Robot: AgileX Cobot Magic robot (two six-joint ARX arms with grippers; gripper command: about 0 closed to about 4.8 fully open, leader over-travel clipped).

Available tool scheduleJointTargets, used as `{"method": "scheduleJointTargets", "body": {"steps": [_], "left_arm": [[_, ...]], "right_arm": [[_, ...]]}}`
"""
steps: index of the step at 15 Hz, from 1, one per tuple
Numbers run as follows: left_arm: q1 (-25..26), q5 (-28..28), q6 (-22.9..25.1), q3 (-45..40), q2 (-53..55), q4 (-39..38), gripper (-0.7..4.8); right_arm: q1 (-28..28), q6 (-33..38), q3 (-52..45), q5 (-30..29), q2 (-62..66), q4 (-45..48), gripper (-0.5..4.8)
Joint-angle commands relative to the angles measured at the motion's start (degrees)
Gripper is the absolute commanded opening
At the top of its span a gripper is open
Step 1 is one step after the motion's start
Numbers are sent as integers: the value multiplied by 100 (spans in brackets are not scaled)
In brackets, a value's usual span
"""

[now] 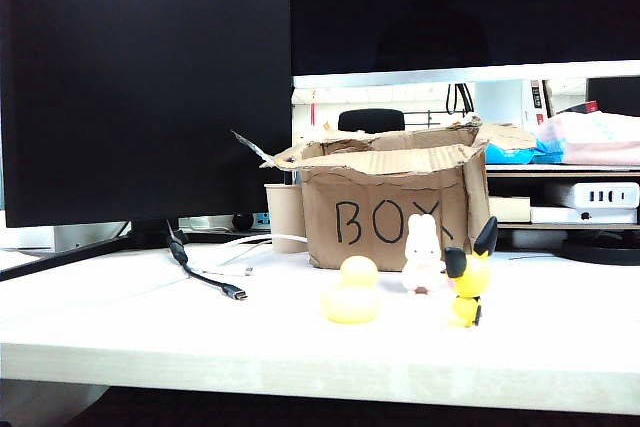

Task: Put the doll that is least similar in color compared to the others into the paper box.

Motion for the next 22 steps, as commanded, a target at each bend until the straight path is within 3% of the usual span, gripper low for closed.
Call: {"method": "scheduleJointTargets", "body": {"steps": [1, 8, 9, 11, 16, 18, 22], "left_arm": [[-11, 2, 4, 7, 0, 66, -5], [-138, -15, 4, 4, 0, 66, -5], [-310, -17, 4, 4, 0, 66, -5], [-1224, -15, 4, 4, 0, 66, -5], [-2922, 4, 4, 4, 0, 66, -5], [-3161, 7, 4, 4, 0, 66, -5], [-3161, 2, 4, 4, 0, -92, -5]], "right_arm": [[2, -13, -35, 15, -2, 76, -5], [2, -11, -35, 15, -2, 76, -5], [2, -11, -35, 15, -2, 76, -5], [2, -11, -35, 15, -2, 76, -5], [2, -11, -35, 15, -2, 76, -5], [2, -11, -35, 15, -2, 76, -5], [2, -11, -35, 17, -2, 76, -5]]}}
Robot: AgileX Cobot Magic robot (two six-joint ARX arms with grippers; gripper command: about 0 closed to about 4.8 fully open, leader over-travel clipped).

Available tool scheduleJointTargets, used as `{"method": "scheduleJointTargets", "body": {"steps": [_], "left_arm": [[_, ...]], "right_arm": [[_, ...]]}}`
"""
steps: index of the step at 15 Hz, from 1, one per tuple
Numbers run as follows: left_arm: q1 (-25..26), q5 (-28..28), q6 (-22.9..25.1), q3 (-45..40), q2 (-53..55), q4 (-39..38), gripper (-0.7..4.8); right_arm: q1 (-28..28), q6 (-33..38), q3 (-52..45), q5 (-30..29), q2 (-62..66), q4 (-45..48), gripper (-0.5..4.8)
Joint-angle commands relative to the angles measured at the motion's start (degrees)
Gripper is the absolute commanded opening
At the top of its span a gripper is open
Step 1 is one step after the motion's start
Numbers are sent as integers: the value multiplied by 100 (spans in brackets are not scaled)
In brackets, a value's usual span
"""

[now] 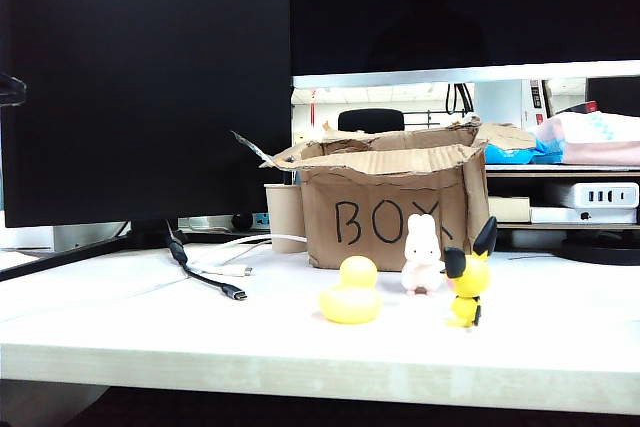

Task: Put the doll that is least similar in color compared to the others into the paper box.

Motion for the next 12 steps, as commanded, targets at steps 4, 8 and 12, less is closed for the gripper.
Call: {"method": "scheduleJointTargets", "body": {"steps": [4, 8, 12], "left_arm": [[-7, -4, 4, 11, 20, -918, -5], [-11, 0, 4, 11, 20, -914, -5], [-144, 0, 4, 11, 20, -914, -5]], "right_arm": [[2, -11, -33, 17, -2, 79, -5], [2, -11, -33, 17, -2, 74, -5], [2, -11, -35, 15, -2, 76, -5]]}}
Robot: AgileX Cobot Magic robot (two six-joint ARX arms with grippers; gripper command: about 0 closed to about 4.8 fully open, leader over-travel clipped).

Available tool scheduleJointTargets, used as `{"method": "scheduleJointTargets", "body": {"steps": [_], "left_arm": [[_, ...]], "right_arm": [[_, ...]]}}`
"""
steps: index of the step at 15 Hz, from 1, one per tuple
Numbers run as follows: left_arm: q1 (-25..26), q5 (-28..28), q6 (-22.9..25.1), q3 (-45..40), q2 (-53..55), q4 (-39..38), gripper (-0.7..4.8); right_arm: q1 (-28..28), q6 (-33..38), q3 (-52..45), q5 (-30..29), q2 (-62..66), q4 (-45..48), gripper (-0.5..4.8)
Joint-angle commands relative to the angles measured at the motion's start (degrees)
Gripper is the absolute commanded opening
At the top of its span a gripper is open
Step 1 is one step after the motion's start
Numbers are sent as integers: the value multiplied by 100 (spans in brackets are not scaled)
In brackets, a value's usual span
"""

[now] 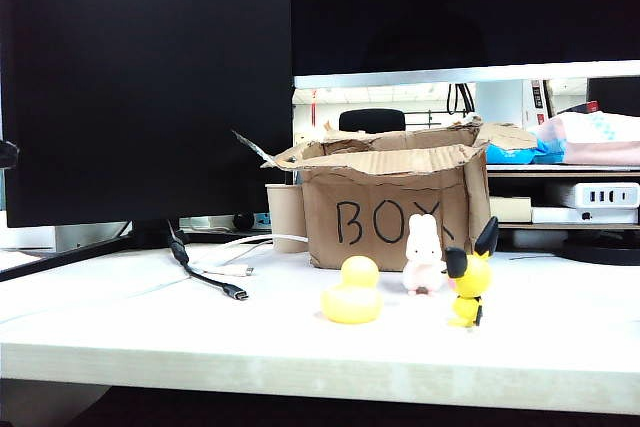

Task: Put the doll that is least similar in color compared to the others into the paper box.

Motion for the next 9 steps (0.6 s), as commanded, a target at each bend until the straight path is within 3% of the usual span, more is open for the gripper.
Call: {"method": "scheduleJointTargets", "body": {"steps": [1, 6, 9], "left_arm": [[-210, 24, 4, -2, 4, -81, -5], [-715, 24, 4, -2, 4, -81, -5], [-717, 24, 4, -2, 4, -81, -5]], "right_arm": [[2, -11, -33, 17, -2, 96, -5], [0, -11, -33, 17, -2, 96, -5], [0, -11, -33, 15, -2, 96, -5]]}}
